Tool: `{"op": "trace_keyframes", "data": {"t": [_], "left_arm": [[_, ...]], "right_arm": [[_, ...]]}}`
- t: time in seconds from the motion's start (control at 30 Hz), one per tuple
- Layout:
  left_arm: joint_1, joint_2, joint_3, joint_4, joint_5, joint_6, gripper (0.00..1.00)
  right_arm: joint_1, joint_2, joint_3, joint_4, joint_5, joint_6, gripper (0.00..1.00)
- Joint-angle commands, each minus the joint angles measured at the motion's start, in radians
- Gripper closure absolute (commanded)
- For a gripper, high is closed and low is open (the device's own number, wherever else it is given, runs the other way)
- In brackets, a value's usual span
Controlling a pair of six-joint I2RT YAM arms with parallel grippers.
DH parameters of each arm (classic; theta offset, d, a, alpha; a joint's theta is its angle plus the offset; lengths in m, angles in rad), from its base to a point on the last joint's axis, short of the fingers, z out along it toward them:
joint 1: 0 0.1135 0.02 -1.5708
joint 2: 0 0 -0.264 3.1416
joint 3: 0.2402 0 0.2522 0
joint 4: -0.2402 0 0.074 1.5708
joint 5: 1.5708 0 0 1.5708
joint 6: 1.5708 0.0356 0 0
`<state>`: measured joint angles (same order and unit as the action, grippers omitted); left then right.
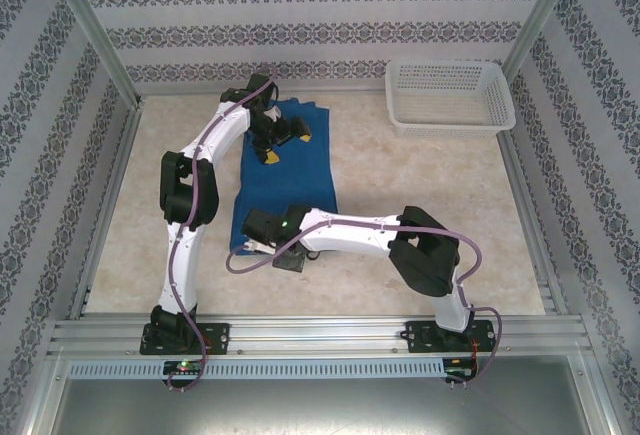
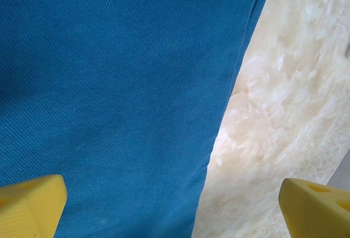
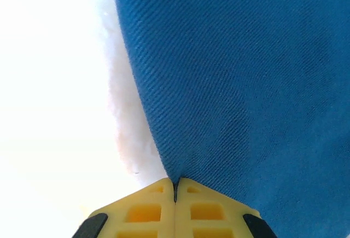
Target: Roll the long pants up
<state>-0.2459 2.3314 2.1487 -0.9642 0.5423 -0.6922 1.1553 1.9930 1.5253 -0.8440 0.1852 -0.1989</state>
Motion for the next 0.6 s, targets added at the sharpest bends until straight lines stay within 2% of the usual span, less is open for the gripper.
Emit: {"op": "trace_keyframes", "data": {"t": [0.0,0.3,0.57], "left_arm": [[0.005,0.013,0.003,0.007,0.017,0.002,0.00],[0.006,0.013,0.000,0.007,0.029,-0.004,0.00],[0.005,0.018,0.002,0.015,0.039,-0.011,0.00]], "right_arm": [[-0.007,-0.061,0.062,-0.144,-0.118,-0.005,1.00],[-0.068,-0.046,0.165,-0.251,-0.235,-0.028,1.00],[-0.122,0.075,0.378,-0.360,-0.321,-0.056,1.00]]}}
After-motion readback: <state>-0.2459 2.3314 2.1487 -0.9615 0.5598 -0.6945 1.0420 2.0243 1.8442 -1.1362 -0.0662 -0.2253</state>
